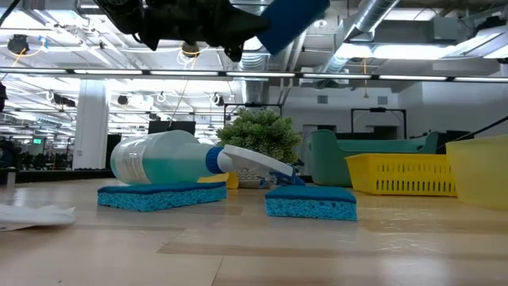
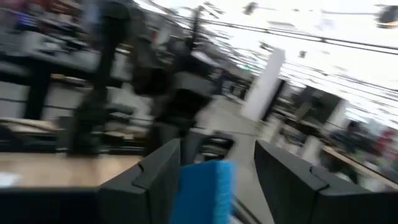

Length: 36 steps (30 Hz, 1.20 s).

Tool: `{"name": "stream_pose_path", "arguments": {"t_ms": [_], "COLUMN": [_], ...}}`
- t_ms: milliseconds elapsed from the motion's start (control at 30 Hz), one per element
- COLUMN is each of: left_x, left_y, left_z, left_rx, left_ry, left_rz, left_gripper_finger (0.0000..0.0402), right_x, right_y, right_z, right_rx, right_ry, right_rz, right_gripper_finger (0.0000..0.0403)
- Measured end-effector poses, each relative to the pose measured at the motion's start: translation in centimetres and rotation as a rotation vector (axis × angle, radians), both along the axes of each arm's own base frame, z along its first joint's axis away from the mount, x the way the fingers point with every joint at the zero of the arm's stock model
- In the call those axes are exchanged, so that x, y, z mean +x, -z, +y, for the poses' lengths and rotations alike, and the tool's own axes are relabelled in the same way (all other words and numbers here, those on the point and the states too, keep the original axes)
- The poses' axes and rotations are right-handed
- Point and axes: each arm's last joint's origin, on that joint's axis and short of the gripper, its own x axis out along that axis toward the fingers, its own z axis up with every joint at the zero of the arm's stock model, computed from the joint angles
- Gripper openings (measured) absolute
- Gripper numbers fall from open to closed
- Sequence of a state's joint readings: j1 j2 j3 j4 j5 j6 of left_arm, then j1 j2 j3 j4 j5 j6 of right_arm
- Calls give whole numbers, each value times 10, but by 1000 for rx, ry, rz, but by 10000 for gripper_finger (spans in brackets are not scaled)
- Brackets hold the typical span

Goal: Pick & Place Kitchen Items
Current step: Put the blue sponge into the top yellow bin

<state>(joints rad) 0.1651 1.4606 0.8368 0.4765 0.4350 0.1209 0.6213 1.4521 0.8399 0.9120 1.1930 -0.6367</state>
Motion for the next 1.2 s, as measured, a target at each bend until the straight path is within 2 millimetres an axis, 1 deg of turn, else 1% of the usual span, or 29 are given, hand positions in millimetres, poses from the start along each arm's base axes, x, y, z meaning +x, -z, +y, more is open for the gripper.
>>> {"name": "stream_pose_path", "arguments": {"t_ms": [100, 233, 400, 567, 667, 733, 833, 1033, 1067, 1200], "left_x": [-2, -12, -20, -19, -19, -19, -19, -19, -19, -19], "left_y": [-4, -13, -19, -19, -18, -19, -18, -19, -19, -19], "left_z": [-4, -9, -13, -19, -19, -19, -19, -19, -19, -19], "left_rx": [1, -7, -4, 19, 28, 28, 28, 29, 29, 29], "left_ry": [39, 99, 97, 65, 40, 40, 39, 34, 34, 32], "left_rz": [-7, 8, 29, 30, 33, 31, 32, 29, 29, 28], "left_gripper_finger": [6, 6, 6, 6, 6, 6, 6, 6, 6, 11], "right_x": [8, 15, 23, 28, 28, 28, 28, 28, 29, 29], "right_y": [2, 3, 5, 7, 7, 7, 7, 8, 9, 8], "right_z": [-2, -5, -13, -22, -23, -23, -23, -23, -24, -26], "right_rx": [7, 28, 92, 121, 122, 124, 126, 130, 128, 144], "right_ry": [-65, -64, -84, -71, -70, -71, -69, -70, -67, -60], "right_rz": [23, 66, 87, 88, 87, 85, 84, 91, 94, 85], "right_gripper_finger": [189, 180, 176, 175, 165, 150, 117, 24, 13, 11]}}
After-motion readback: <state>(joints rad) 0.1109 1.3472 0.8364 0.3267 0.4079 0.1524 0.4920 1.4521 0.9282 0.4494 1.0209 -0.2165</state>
